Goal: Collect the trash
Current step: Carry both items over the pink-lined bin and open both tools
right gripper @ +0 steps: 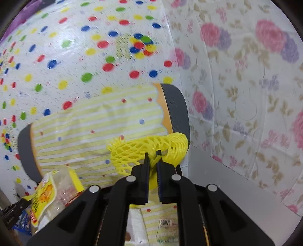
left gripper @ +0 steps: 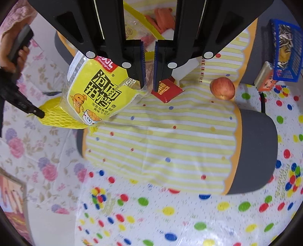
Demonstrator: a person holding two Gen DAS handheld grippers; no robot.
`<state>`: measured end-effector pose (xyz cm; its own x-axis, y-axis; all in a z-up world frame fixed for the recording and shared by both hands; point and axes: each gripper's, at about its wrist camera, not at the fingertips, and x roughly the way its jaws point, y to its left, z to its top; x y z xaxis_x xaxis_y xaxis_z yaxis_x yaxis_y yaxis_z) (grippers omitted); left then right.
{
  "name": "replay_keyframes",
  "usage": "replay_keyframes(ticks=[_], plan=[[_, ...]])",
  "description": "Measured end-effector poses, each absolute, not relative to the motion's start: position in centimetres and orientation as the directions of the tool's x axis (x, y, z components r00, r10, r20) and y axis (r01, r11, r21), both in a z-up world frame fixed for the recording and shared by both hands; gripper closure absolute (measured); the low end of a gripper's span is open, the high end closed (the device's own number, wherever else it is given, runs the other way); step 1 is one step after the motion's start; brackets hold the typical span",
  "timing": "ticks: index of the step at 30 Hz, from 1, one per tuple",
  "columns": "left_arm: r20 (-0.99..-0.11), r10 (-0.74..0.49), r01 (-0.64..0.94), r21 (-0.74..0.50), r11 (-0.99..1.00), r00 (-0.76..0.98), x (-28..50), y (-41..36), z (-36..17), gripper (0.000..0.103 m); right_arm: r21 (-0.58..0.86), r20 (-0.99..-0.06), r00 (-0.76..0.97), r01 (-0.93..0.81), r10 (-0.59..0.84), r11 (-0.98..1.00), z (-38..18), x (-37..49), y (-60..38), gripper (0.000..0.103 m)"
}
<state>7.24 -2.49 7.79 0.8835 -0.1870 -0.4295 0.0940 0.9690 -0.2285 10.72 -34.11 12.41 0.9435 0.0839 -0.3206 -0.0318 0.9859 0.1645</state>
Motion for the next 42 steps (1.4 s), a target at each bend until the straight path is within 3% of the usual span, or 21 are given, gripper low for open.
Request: replay_keyframes(ticks=[8, 14, 24, 35, 39, 41, 42], plan=[[-0.452, -0.255, 0.171, -0.219, 0.961, 0.855, 0.0, -4.2, 6.2, 0.095, 0.109, -0.418, 0.907, 0.004, 0.042, 0.994, 10.0, -2.0, -34.5, 0.096], [-0.505, -0.338, 0.266, -0.211, 0.941, 0.794, -4.6, -6.2, 3.2, 0.095, 0.048, -0.496, 0.865, 0.112, -0.074, 0.993, 6.3, -11.1, -35.8, 0.096], [-0.59, -0.416, 0.413, -0.149, 0.899, 0.692, -9.4, -11.0, -1.1, 0.095, 0.008, -0.511, 0.803, 0.36, -0.305, 0.933, 4.3, -21.1, -41.1, 0.096], [-0.76, -0.397, 0.564, -0.05, 0.824, 0.514, -10.9, -19.4, -7.6, 0.094, 0.024, -0.649, 0.715, 0.359, -0.258, 0.933, -1.6, -23.7, -41.5, 0.096], [-0.8, -0.399, 0.619, -0.044, 0.784, 0.449, -10.8, -22.3, -9.0, 0.087, 0.021, -0.679, 0.692, 0.352, -0.245, 0.936, -2.9, -23.3, -41.6, 0.096], [-0.814, -0.405, 0.639, -0.055, 0.767, 0.417, -10.6, -23.4, -9.4, 0.071, 0.023, -0.692, 0.682, 0.347, -0.236, 0.937, -3.6, -22.9, -41.7, 0.095], [-0.822, -0.409, 0.649, -0.064, 0.758, 0.397, -10.5, -24.1, -9.8, 0.055, 0.025, -0.7, 0.676, 0.346, -0.231, 0.938, -4.1, -22.6, -41.7, 0.095]])
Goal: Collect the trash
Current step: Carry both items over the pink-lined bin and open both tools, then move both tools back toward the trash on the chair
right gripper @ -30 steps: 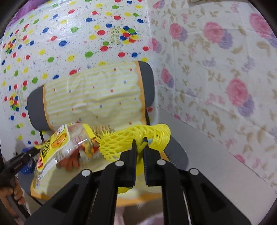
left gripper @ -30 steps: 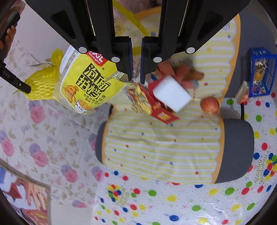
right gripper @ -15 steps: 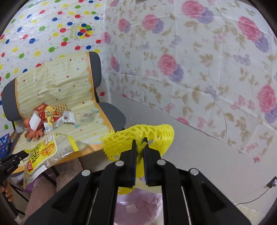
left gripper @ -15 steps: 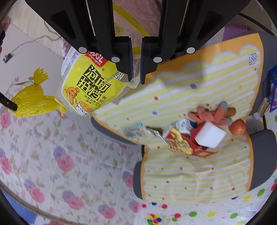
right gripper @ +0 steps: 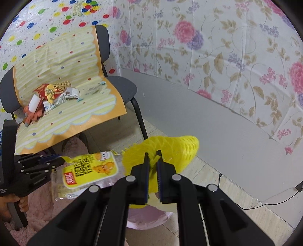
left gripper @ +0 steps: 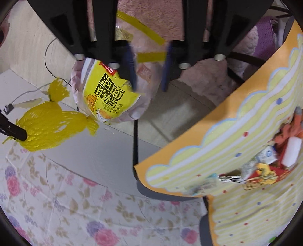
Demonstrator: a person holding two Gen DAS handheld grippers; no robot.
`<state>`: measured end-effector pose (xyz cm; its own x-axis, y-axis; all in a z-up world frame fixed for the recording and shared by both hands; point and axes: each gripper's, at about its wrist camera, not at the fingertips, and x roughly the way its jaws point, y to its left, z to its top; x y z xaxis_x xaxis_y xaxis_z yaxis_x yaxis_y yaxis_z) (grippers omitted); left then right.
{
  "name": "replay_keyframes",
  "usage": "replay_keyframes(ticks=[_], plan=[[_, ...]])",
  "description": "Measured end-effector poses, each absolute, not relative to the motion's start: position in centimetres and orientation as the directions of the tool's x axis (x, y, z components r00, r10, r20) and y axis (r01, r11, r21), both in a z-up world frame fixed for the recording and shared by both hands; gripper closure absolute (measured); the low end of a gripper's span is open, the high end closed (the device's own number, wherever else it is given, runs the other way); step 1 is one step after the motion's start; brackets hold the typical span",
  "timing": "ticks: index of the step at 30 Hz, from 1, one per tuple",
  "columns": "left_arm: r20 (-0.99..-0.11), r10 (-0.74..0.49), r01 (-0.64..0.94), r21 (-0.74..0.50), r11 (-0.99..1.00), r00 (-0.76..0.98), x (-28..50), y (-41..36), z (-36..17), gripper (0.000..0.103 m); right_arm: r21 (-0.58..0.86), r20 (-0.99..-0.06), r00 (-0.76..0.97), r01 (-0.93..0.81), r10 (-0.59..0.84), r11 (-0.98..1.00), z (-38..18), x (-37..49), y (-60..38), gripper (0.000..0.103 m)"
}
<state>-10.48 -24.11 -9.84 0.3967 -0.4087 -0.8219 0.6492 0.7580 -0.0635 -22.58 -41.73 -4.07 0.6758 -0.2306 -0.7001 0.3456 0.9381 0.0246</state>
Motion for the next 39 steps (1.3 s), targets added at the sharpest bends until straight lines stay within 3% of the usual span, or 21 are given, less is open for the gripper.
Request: replay_keyframes(ticks=[4, 10, 12, 13, 14, 25, 39], plan=[[-0.833, -0.432, 0.682, -0.094, 0.725, 0.344, -10.4, -25.5, -10.4, 0.033, 0.026, -0.733, 0.646, 0.339, -0.213, 0.94, -5.8, -21.2, -41.8, 0.095], [-0.807, -0.469, 0.682, -0.116, 0.723, 0.36, -10.2, -25.1, -9.0, 0.024, 0.057, -0.793, 0.59, 0.315, -0.149, 0.947, -8.9, -18.7, -42.2, 0.091], [-0.794, -0.473, 0.667, -0.117, 0.736, 0.382, -9.9, -24.4, -8.2, 0.024, 0.062, -0.821, 0.558, 0.303, -0.124, 0.951, -10.0, -17.9, -42.1, 0.065], [-0.789, -0.472, 0.658, -0.117, 0.744, 0.393, -9.7, -24.1, -7.8, 0.024, 0.063, -0.825, 0.553, 0.297, -0.118, 0.953, -10.3, -17.7, -42.0, 0.045], [-0.781, -0.473, 0.648, -0.118, 0.753, 0.408, -9.5, -23.4, -7.3, 0.024, 0.052, -0.823, 0.553, 0.295, -0.126, 0.954, -10.3, -17.6, -41.8, 0.041], [-0.738, -0.453, 0.556, -0.126, 0.821, 0.501, -8.4, -19.1, -4.7, 0.024, 0.043, -0.77, 0.623, 0.265, -0.138, 0.963, -6.7, -17.1, -41.0, 0.041], [-0.686, -0.367, 0.409, -0.11, 0.906, 0.628, -7.7, -12.1, -3.3, 0.024, 0.082, -0.684, 0.728, 0.137, -0.044, 0.987, -3.4, -14.3, -36.6, 0.041]])
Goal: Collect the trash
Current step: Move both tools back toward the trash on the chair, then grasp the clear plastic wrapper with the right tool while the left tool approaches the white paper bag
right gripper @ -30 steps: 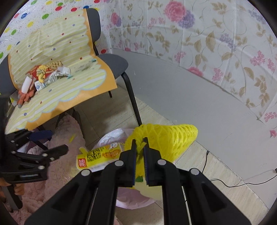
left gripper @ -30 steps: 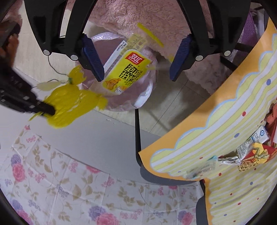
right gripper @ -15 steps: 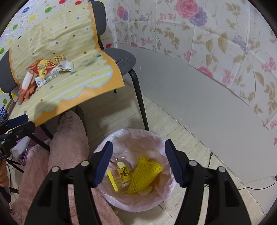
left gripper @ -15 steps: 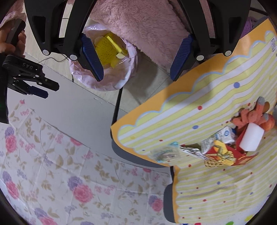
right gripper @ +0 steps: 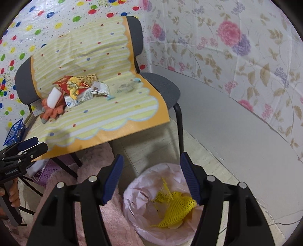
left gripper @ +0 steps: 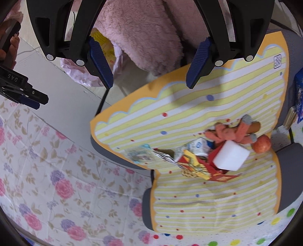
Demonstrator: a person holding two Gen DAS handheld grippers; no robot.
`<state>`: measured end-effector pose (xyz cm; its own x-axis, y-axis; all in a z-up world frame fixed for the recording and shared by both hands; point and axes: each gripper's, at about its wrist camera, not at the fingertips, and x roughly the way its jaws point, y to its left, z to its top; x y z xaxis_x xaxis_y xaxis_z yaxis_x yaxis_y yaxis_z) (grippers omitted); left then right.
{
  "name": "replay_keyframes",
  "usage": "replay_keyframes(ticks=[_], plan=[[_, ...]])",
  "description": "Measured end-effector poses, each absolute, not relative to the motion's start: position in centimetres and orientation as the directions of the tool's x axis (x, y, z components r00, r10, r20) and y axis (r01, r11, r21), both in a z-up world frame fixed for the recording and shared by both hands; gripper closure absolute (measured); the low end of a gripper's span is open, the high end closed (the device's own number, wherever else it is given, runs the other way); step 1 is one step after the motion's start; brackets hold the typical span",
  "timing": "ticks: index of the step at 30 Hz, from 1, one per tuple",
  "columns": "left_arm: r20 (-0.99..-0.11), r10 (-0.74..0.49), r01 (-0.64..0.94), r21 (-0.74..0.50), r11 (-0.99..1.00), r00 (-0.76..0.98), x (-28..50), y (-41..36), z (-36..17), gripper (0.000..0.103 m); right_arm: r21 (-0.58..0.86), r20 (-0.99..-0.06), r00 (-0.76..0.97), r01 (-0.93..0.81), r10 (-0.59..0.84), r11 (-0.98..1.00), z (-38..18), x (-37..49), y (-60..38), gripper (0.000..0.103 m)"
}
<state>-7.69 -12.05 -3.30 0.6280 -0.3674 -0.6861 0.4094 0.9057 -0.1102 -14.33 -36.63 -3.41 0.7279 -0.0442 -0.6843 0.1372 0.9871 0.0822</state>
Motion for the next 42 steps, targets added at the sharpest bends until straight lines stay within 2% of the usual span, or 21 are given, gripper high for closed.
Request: replay_keyframes(ticks=[12, 15, 29, 32, 36, 42], plan=[[-0.642, -0.273, 0.266, -0.11, 0.958, 0.716, -4.3, -7.8, -1.6, 0.022, 0.091, -0.644, 0.764, 0.048, 0.022, 0.995, -2.4, -7.5, -34.6, 0.041], [-0.632, -0.259, 0.245, -0.112, 0.963, 0.73, -2.9, -8.1, -1.3, 0.018, 0.091, -0.637, 0.77, 0.047, 0.022, 0.995, -2.3, -5.7, -34.8, 0.041], [-0.672, -0.287, 0.26, -0.144, 0.955, 0.683, 6.0, -15.1, -3.0, 0.018, 0.055, -0.625, 0.78, 0.059, -0.012, 0.997, -2.6, 0.7, -37.1, 0.045], [-0.682, -0.29, 0.25, -0.16, 0.955, 0.672, 7.9, -16.4, -4.0, 0.022, 0.062, -0.619, 0.786, 0.061, -0.01, 0.996, -2.7, 1.8, -37.6, 0.045], [-0.7, -0.294, 0.233, -0.185, 0.955, 0.651, 10.5, -17.6, -5.2, 0.036, 0.067, -0.618, 0.786, 0.061, -0.007, 0.996, -3.0, 2.9, -38.2, 0.047], [-0.717, -0.323, 0.199, -0.255, 0.946, 0.618, 14.1, -18.6, -6.2, 0.038, 0.077, -0.63, 0.777, 0.066, -0.003, 0.995, -3.8, 4.4, -39.3, 0.048]])
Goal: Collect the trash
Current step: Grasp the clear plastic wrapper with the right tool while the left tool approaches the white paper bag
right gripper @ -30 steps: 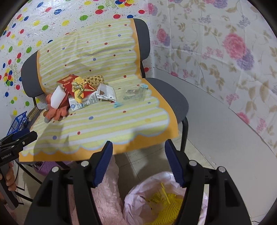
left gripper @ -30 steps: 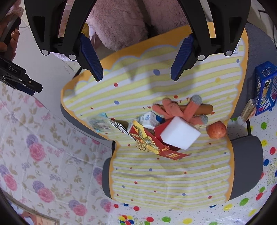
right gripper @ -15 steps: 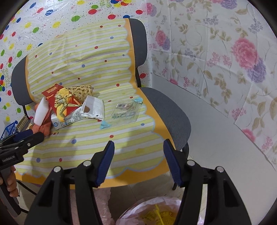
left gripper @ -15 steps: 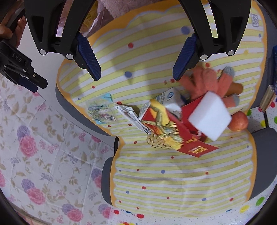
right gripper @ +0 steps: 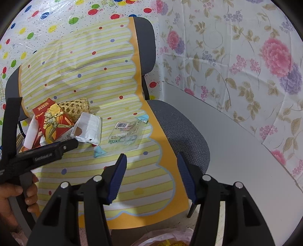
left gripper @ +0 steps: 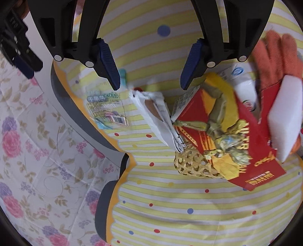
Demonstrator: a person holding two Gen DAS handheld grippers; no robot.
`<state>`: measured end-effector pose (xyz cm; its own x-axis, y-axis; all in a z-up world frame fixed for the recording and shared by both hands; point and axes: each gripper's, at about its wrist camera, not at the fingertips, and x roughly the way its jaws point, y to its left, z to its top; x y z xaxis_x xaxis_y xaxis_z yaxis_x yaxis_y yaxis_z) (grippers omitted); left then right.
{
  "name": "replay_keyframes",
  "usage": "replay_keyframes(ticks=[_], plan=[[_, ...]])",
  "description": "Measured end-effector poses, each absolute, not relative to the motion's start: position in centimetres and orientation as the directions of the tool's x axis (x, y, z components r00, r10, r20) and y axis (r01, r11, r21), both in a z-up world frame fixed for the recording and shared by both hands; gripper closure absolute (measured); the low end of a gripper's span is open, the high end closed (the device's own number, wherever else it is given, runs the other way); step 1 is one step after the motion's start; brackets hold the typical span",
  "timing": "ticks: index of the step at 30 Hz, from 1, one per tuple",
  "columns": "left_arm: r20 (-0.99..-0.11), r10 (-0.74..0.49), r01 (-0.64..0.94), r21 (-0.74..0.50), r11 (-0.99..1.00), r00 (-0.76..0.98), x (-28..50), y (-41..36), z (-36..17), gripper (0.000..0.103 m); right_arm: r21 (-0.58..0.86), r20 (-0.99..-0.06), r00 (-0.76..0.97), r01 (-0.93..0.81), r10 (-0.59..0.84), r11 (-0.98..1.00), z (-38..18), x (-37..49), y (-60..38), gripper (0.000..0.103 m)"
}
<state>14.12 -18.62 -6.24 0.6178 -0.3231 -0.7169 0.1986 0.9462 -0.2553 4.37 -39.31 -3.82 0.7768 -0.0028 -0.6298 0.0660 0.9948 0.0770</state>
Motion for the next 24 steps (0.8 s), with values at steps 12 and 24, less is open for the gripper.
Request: replay_keyframes(ticks=[12, 24], plan=[[-0.764, -0.341, 0.109, -0.34, 0.934, 0.547, 19.0, -19.1, -8.0, 0.072, 0.091, -0.646, 0.763, 0.071, 0.005, 0.993, -4.8, 5.5, -39.7, 0.048], [-0.741, -0.35, 0.249, -0.249, 0.936, 0.573, 12.9, -17.4, -6.7, 0.102, 0.094, -0.641, 0.767, 0.057, 0.017, 0.994, -4.3, 5.5, -38.6, 0.048]])
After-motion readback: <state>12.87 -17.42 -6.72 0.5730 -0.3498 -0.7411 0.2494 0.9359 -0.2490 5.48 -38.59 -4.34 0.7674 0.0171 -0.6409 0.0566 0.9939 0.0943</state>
